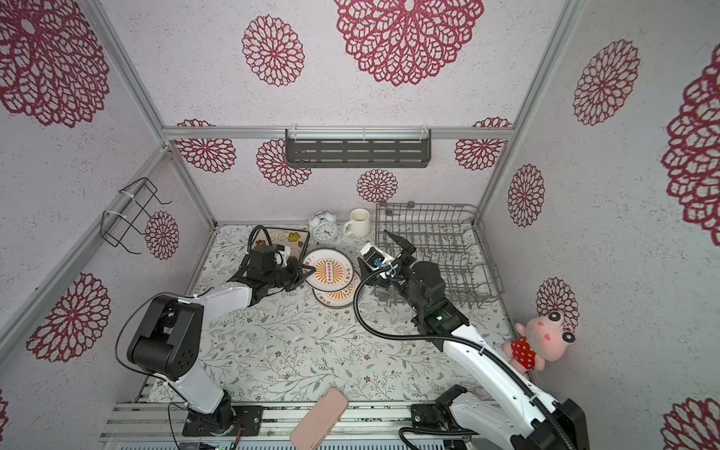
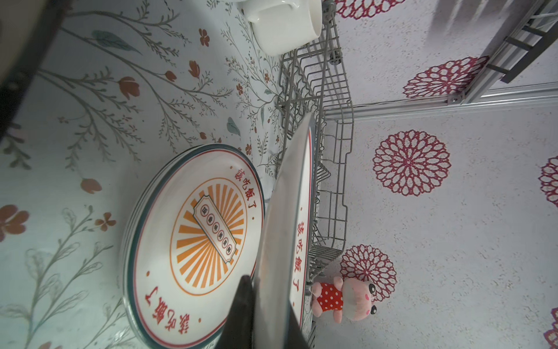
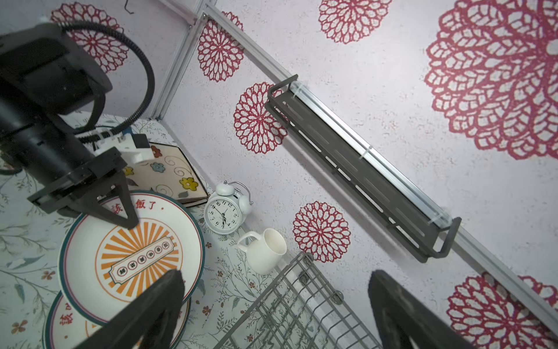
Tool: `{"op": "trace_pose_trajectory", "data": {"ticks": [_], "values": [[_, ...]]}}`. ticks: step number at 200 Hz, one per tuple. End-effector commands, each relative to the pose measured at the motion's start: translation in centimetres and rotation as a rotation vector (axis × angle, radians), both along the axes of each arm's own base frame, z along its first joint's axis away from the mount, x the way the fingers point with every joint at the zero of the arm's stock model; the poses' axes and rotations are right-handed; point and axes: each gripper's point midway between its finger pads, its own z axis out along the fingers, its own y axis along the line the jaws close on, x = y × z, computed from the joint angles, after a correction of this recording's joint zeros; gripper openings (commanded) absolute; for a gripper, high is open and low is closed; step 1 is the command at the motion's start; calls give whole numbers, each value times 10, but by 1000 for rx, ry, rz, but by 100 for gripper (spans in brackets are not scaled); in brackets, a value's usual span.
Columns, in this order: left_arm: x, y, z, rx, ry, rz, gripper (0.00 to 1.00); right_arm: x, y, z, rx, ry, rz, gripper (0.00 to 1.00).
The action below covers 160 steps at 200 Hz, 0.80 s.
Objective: Unload the plates from the dish rack
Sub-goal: Place the plate among the plates.
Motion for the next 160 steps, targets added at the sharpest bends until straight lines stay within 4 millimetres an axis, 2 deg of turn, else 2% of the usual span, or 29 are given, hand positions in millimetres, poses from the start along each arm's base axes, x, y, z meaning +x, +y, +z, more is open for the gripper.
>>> {"op": "trace_pose_trajectory", "data": {"ticks": [1,45,160], "values": [[8,-7,14,-16,-69,-1,0,-5,-1,6,106,46,29,99],[4,-18,1,-2,-32,-24,0,3,-9,-8,111,66,-13,99],[1,-24,-21,40,18,-33,0,11,-18,-16,135,89,-51,99]]}}
